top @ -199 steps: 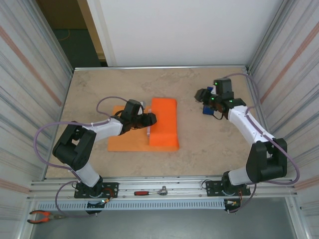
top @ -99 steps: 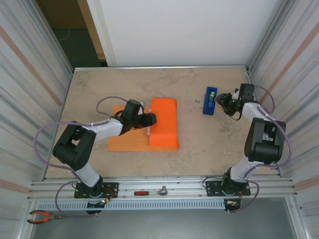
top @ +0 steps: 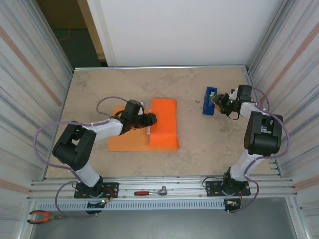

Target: Wrap the gift box in paper

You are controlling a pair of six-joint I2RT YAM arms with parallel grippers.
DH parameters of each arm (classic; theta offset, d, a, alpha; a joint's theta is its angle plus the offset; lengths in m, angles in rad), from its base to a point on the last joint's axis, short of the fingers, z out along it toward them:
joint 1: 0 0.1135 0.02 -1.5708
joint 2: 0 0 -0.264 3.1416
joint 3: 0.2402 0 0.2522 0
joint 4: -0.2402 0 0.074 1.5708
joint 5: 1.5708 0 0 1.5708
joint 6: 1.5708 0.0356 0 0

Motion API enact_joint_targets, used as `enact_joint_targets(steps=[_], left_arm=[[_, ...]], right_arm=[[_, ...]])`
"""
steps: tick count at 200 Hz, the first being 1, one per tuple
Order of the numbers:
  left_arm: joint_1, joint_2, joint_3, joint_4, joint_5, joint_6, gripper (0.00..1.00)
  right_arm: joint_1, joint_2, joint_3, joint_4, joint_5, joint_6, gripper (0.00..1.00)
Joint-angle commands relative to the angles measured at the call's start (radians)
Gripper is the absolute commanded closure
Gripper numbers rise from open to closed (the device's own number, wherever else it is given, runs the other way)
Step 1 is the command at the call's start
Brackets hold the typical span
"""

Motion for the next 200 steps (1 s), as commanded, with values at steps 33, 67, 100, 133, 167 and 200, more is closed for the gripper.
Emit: enact_joint_targets(steps=[33, 67, 100, 133, 167, 200], left_arm=[[-0.008, 0.04, -0.03, -0.123, -0.045, 0.017, 0.48], [-0.007, 0.034, -0.033, -0.123, -0.045, 0.019, 0.48], [-0.008, 0.028, -0.036, -0.125, -0.046, 0.02, 0.48], [-0.008, 0.028, -0.034, -0.125, -0.047, 0.02, 0.48], [-0.008, 0.027, -0.033, -0.126, -0.047, 0.02, 0.48], [-0.008, 0.027, -0.031, -0.129, -0.047, 0.02, 0.48]], right_arm=[[0.018, 0.053, 0.047, 0.01, -0.034, -0.005, 0.61], [0.018, 0.07, 0.048, 0.007, -0.041, -0.011, 0.65], [0.018, 0.079, 0.048, 0.008, -0.046, -0.011, 0.69], [0.017, 0.079, 0.047, 0.014, -0.057, -0.011, 0.73], [0.02, 0.079, 0.053, 0.014, -0.066, -0.011, 0.77], [0.021, 0.063, 0.053, 0.017, -0.075, -0.008, 0.83]])
